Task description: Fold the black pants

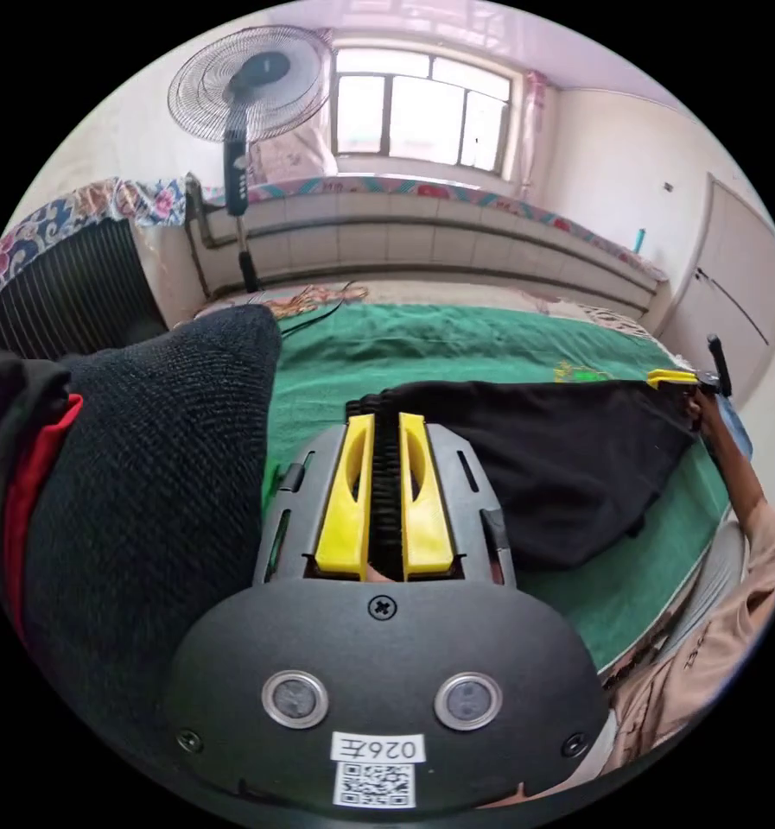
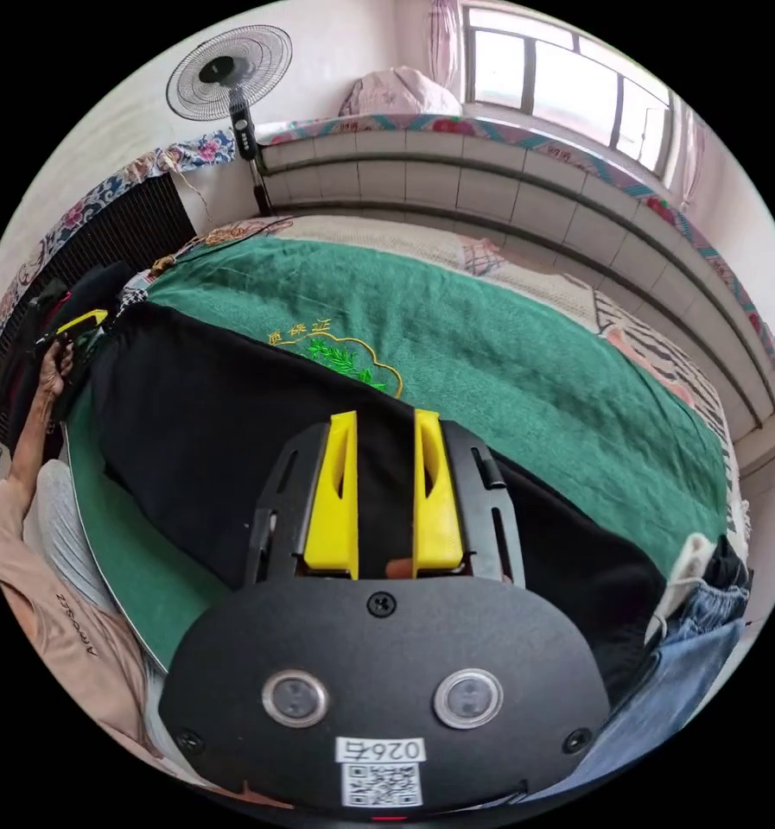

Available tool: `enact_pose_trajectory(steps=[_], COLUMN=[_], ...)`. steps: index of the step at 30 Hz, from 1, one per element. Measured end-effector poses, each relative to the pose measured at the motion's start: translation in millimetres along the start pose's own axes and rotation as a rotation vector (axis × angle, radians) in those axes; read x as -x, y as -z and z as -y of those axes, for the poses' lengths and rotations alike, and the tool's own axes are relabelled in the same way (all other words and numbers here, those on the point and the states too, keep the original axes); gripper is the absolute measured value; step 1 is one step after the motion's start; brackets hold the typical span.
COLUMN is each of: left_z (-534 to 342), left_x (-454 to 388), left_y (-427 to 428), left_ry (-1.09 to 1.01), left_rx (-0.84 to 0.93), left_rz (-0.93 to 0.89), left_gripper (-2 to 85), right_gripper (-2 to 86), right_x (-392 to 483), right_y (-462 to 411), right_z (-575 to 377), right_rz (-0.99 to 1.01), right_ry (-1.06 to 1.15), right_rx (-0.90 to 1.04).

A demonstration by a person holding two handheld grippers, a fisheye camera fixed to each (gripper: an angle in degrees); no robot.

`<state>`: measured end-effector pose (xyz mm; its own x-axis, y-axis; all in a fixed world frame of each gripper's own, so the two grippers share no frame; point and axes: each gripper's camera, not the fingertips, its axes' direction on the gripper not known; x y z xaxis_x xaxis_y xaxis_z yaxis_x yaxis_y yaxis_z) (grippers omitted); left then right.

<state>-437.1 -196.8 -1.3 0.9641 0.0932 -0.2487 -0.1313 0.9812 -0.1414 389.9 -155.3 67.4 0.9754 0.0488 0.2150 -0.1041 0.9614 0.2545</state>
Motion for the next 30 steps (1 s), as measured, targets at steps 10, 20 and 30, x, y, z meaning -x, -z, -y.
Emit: enact_pose_trajectory(steps=[10,20,30], left_z=[-3,71,97], left_x=[-31,-173,-493], left_y=[-58,6,-161], left_ry=[-0.146,-0.272,-0.879], left_rx=[0.308,0.002,0.396], left_rz=[-0.114,-0.391,-0.382], left_gripper=[-0.8,-1.0,-0.9], right_gripper=[1.3,6.6,3.9], right_x=[-105,-217,-245], right_y=[44,140,125], right_z=[-134,-260,-270], right_rz=[-0.142,-0.307,-0.329], right_ry=[-0.289,-0.677,-0.582], right_rx=[0.09,-0.024,0.114])
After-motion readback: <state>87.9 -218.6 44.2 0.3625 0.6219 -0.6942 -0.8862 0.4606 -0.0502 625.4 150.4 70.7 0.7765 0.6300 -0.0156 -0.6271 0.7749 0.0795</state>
